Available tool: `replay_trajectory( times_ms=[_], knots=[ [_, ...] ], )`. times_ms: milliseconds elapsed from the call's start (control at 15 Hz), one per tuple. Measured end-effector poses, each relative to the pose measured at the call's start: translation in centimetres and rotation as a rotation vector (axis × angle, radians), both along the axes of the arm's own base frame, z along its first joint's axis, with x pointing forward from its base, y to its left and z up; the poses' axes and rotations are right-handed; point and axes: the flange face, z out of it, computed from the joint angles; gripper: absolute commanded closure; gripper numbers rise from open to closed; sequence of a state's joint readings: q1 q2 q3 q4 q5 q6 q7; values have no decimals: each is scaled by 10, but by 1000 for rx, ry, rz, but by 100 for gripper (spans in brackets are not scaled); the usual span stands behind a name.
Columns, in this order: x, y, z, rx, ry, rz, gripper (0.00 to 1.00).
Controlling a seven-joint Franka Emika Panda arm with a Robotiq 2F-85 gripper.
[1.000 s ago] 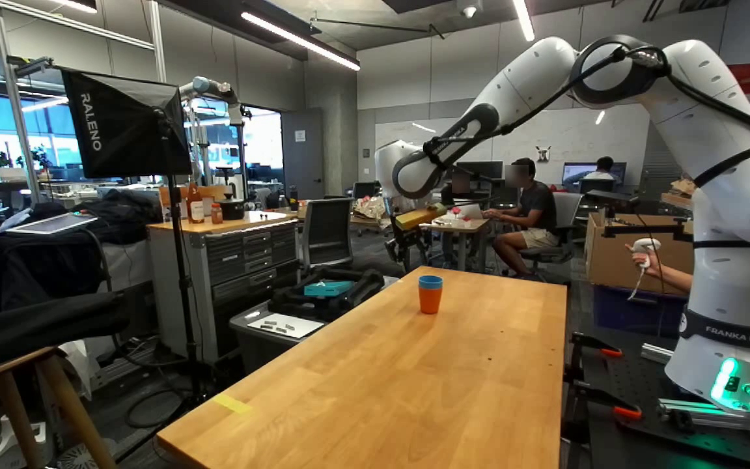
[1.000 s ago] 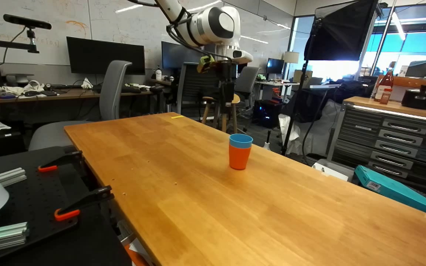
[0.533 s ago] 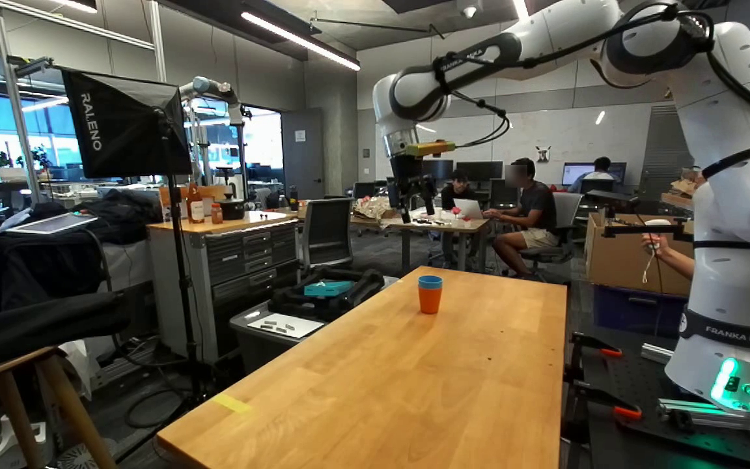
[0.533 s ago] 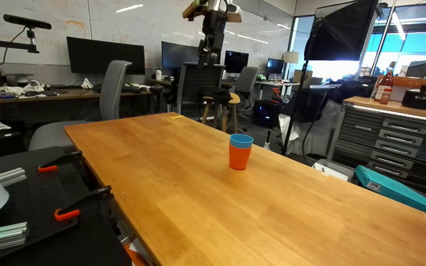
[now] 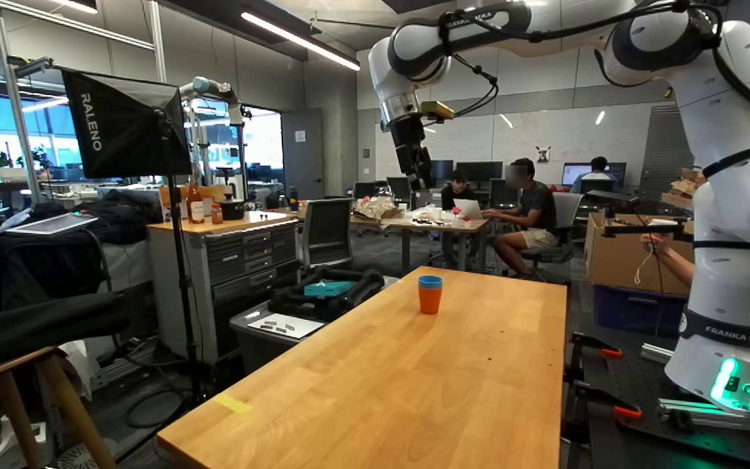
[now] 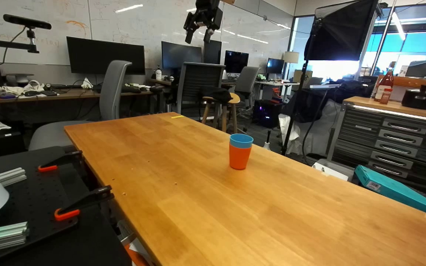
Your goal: Put the light blue cup inside the orange cup
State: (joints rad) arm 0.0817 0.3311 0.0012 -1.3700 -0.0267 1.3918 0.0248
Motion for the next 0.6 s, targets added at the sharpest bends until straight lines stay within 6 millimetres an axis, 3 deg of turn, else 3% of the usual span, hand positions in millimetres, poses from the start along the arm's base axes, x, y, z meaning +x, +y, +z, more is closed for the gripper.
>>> replay_trajectory(
  times_ms=[600],
  knots=[
    [15, 22, 11, 3, -132, 150, 0]
  ],
)
